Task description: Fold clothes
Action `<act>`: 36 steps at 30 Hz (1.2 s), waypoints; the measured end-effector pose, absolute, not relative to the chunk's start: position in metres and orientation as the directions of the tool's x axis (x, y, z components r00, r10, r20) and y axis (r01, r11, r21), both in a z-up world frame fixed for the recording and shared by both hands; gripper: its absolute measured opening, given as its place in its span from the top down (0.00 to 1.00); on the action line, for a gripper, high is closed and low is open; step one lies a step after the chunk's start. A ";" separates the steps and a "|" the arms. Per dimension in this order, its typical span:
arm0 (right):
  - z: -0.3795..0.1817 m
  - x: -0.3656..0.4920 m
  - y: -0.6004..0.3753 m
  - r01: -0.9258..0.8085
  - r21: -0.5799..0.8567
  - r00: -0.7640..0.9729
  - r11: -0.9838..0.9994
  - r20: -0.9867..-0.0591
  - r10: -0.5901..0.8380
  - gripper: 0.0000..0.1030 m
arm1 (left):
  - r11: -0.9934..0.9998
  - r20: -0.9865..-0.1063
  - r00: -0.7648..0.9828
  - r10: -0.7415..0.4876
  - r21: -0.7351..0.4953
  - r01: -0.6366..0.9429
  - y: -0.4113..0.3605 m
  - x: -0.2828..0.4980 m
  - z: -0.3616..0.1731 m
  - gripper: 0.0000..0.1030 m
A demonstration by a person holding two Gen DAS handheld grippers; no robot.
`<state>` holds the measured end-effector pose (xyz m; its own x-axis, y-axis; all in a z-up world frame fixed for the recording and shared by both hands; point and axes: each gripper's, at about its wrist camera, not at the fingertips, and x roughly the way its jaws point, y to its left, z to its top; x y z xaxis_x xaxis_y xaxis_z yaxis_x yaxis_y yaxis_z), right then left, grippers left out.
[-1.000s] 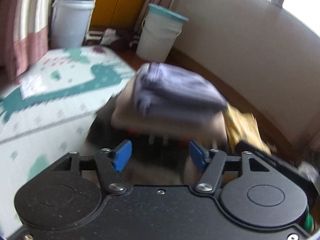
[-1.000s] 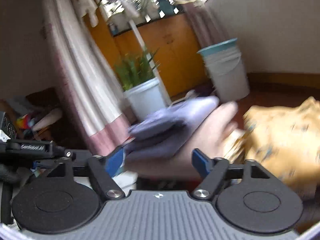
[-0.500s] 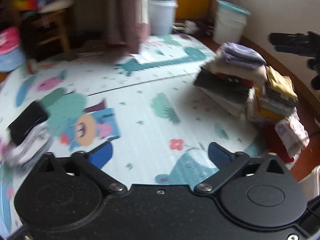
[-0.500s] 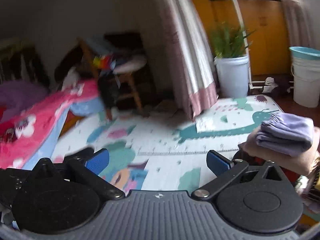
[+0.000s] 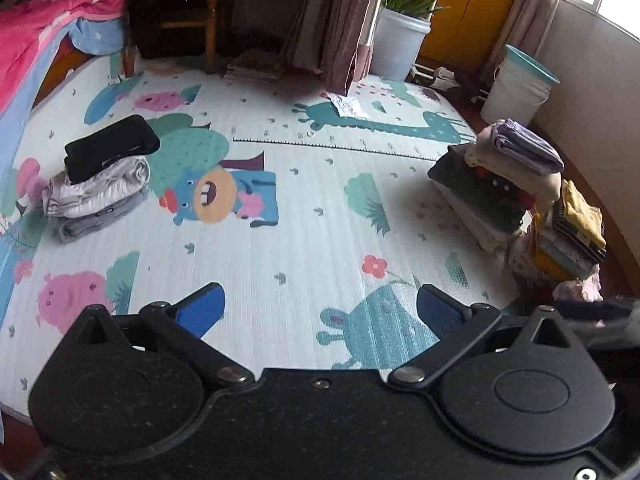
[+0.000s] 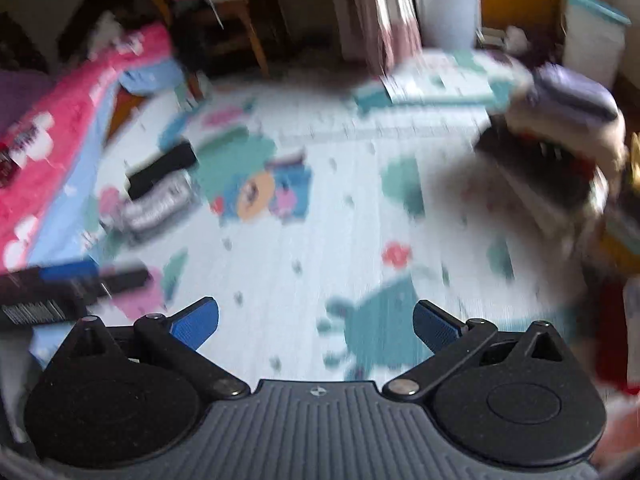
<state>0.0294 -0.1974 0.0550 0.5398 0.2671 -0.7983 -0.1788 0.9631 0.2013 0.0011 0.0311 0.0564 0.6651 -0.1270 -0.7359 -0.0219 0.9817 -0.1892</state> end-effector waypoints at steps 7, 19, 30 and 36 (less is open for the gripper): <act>0.030 0.006 -0.175 -0.162 0.055 0.559 0.985 -0.818 0.138 0.00 | 0.998 -0.748 0.664 -0.022 -0.057 -0.032 0.026 -0.009 0.050 0.00; 0.022 0.001 -0.181 -0.130 0.057 0.559 0.990 -0.820 0.121 0.00 | 0.998 -0.770 0.635 0.061 0.042 -0.046 0.011 -0.027 0.034 0.00; 0.007 0.010 -0.187 -0.106 0.043 0.552 0.993 -0.829 0.095 0.00 | 0.996 -0.785 0.616 0.075 0.034 -0.079 0.005 -0.021 0.021 0.00; 0.002 0.011 -0.184 -0.102 0.032 0.544 0.994 -0.835 0.082 0.00 | 0.997 -0.807 0.587 0.062 0.023 -0.074 0.004 -0.020 0.018 0.00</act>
